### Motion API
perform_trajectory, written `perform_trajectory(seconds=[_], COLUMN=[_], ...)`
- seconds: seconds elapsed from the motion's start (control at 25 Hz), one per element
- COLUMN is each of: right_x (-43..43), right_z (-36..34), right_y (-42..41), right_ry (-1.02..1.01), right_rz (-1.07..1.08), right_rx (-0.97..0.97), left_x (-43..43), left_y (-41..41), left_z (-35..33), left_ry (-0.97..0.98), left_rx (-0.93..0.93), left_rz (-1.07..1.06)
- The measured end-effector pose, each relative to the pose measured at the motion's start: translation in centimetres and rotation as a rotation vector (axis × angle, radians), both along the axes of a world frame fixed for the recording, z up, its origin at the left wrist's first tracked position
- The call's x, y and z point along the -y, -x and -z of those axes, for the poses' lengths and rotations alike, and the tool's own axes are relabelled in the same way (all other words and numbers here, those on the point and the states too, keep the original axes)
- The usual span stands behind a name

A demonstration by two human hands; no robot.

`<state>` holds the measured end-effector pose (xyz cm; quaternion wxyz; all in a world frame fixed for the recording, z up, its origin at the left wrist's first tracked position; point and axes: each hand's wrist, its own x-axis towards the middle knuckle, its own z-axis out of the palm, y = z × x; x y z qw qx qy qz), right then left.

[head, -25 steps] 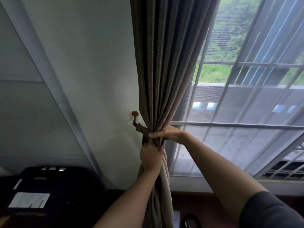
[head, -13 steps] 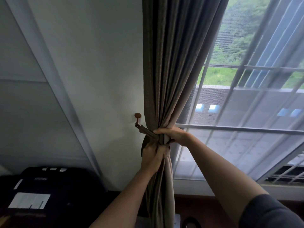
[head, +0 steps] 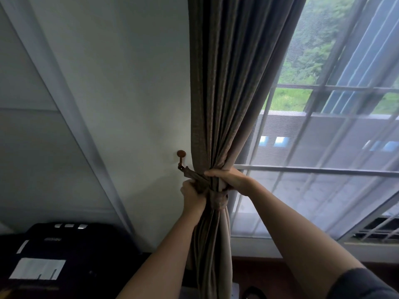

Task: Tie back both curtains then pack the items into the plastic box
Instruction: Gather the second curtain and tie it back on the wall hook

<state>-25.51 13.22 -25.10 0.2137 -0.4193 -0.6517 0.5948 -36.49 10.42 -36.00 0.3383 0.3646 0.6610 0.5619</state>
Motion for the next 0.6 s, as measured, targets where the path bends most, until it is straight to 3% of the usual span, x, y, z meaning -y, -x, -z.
perform_trajectory(seconds=[0.16, 0.28, 0.44, 0.52, 0.6], right_x=[0.2, 0.0, -0.5, -0.8, -1.1], right_z=[-0.4, -0.3, 0.0, 0.2, 0.5], right_y=[-0.2, -0.2, -0.3, -0.3, -0.2], right_ry=[0.004, -0.002, -0.013, -0.013, -0.018], right_rz=[-0.032, -0.045, -0.037, -0.032, -0.023], right_rx=[-0.032, -0.030, -0.025, -0.015, -0.001], left_x=[-1.5, -5.5, -2.7, -2.7, -3.0], left_y=[2.0, 4.4, 3.3, 3.4, 3.8], left_z=[0.5, 7.7, 2.0, 1.9, 2.8], left_ry=[0.231, 0.230, 0.277, 0.300, 0.325], left_rx=[0.032, 0.046, 0.077, 0.034, -0.134], left_rz=[0.126, 0.142, 0.189, 0.181, 0.144])
